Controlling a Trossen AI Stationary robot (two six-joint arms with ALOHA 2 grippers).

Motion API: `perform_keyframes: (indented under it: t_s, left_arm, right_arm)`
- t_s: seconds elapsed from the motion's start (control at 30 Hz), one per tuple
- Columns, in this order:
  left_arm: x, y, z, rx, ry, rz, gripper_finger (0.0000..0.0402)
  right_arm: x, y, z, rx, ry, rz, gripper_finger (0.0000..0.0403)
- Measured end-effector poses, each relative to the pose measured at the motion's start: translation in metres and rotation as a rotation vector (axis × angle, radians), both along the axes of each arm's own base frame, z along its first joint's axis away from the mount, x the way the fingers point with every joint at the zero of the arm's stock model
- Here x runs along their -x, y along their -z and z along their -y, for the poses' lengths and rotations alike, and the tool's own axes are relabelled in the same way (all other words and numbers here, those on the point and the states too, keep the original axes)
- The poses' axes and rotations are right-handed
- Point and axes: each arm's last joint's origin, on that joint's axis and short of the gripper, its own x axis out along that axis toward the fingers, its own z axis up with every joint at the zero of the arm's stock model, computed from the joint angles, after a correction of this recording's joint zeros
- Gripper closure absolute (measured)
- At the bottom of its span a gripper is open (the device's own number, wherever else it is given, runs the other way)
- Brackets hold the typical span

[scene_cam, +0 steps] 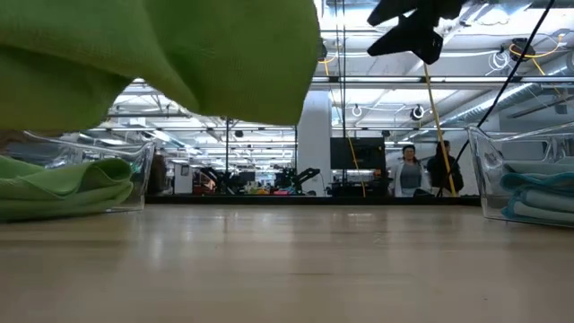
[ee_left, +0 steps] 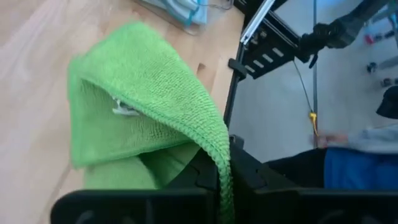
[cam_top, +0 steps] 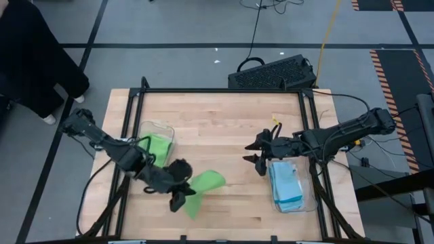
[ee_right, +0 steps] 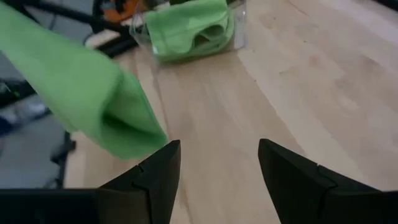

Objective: Sort microfiber towel by color & place in baskets
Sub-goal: Fold the green microfiber towel

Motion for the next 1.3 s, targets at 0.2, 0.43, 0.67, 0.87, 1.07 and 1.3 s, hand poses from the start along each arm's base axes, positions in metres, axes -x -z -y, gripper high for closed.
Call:
perform_keyframes:
  t_s: [0.2,0.43,0.67,0.87,1.07,1.3]
  left_arm:
    - [-0.015,0.000,-0.027,0.003,0.072,-0.014,0.0397]
    - [-0.025,0.000,-0.052,-0.050,0.145,0.011,0.0384]
    - [-0.032,0.000,-0.072,-0.138,0.201,0.050,0.0397]
    - [-0.044,0.008,-0.101,-0.238,0.131,0.035,0.0389]
    - [-0.055,0.015,-0.119,-0.415,0.039,0.026,0.0396]
    - [-0.058,0.001,-0.178,-0.559,-0.133,0.016,0.0397]
  right_arm:
    - [-0.002,-0.002,0.000,-0.046,0.024,0.031,0.0195]
    - [-0.002,-0.002,0.000,-0.046,0.024,0.030,0.0195]
    - [-0.002,-0.002,-0.001,-0.047,0.023,0.029,0.0195]
    - [-0.002,-0.002,-0.001,-0.047,0.023,0.029,0.0195]
    - [-0.002,-0.002,-0.001,-0.047,0.023,0.029,0.0195]
    - [-0.002,-0.002,-0.001,-0.047,0.023,0.029,0.0195]
